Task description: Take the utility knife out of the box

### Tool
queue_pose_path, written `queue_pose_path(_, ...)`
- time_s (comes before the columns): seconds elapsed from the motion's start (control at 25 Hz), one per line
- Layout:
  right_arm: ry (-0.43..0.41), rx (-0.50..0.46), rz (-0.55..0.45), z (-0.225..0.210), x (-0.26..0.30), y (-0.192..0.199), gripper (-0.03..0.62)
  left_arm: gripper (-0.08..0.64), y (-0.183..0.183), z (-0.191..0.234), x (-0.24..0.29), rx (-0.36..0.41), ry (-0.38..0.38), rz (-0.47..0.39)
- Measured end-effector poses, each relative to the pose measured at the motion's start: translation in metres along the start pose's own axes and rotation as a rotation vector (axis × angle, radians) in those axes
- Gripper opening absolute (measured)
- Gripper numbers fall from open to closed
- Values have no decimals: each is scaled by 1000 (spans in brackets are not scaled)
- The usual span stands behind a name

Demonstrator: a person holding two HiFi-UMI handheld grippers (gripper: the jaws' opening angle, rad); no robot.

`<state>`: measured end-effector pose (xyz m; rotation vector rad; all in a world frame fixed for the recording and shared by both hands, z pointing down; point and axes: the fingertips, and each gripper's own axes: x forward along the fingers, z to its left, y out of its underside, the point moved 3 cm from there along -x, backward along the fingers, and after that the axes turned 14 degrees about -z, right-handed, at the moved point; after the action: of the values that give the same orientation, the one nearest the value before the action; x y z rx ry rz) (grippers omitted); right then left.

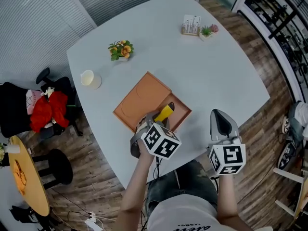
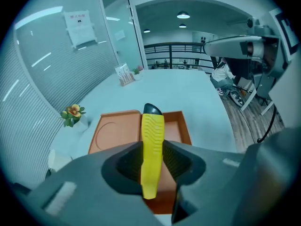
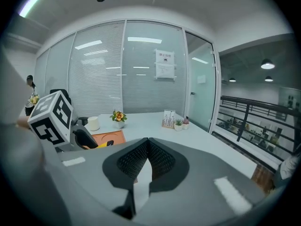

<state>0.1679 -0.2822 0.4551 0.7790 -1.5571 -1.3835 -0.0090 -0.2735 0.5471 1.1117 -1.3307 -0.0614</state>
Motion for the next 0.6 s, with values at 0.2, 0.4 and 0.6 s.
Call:
queue_pose_path(0.2,-18,-27,-57,7,3,-23,25,135,-17,18,-34,-54,-81,-114)
queue_pose_path(0.4,-33,-49,-115,14,1,-48,25,135,-39,36,-75,-140,-161,-252)
queue_pose_path(0.6,-48,-68,-176,19,0,-72,25,135,-62,51,-116,-189,-242,-386)
